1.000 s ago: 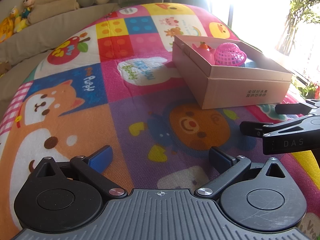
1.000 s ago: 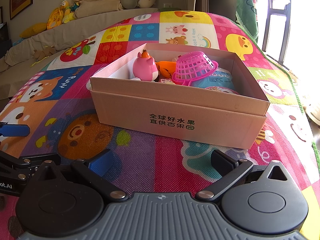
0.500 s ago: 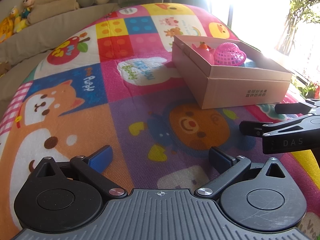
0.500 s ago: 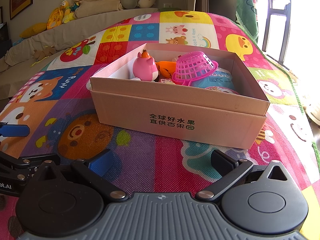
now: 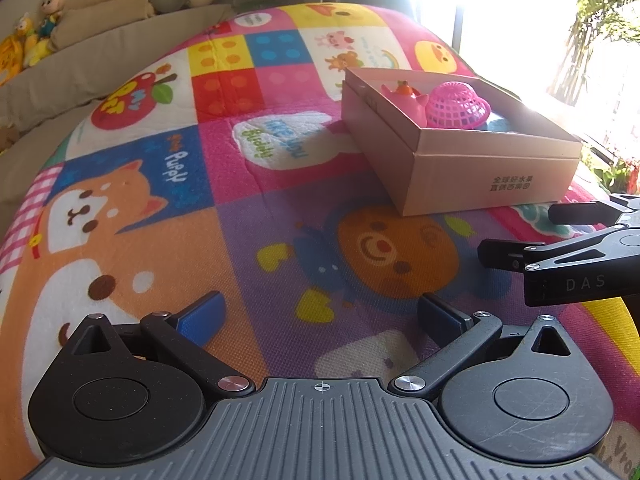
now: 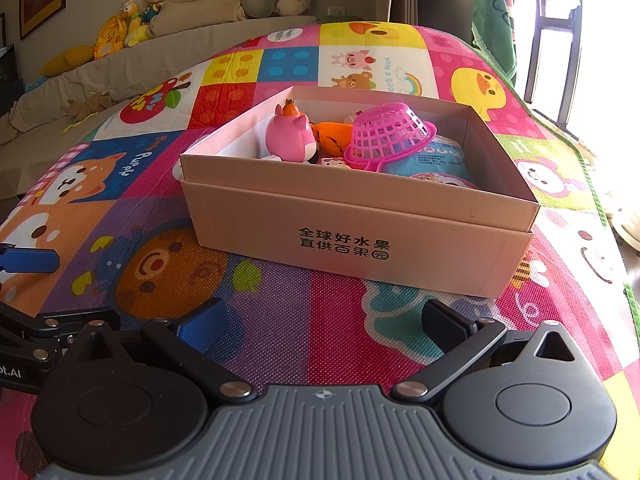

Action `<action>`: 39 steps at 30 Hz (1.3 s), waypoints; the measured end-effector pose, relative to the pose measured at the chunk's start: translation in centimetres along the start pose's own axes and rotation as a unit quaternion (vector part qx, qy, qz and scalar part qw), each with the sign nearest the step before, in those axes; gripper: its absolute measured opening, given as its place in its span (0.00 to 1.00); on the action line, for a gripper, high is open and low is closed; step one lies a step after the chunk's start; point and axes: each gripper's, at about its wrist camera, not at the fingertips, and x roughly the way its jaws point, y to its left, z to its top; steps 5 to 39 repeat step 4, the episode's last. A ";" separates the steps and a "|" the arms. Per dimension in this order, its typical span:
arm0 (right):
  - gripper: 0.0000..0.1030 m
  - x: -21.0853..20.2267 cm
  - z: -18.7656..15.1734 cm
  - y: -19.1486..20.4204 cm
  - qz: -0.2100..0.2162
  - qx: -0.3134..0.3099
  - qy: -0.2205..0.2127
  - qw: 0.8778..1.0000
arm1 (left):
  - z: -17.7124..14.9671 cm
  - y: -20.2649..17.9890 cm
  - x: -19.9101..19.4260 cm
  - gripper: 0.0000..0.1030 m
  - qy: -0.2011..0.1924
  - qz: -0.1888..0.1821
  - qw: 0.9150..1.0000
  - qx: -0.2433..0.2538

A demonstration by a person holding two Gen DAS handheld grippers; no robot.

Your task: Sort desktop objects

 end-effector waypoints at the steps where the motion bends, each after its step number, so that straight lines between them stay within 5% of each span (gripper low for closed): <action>1: 1.00 0.0 0.0 0.0 0.000 0.000 0.000 1.000 | 0.0 0.0 0.0 1.00 0.000 -0.001 1.000 0.001; 39: 1.00 0.0 0.0 0.0 0.000 0.000 0.000 1.000 | 0.1 0.0 0.1 1.00 0.003 -0.003 1.000 0.005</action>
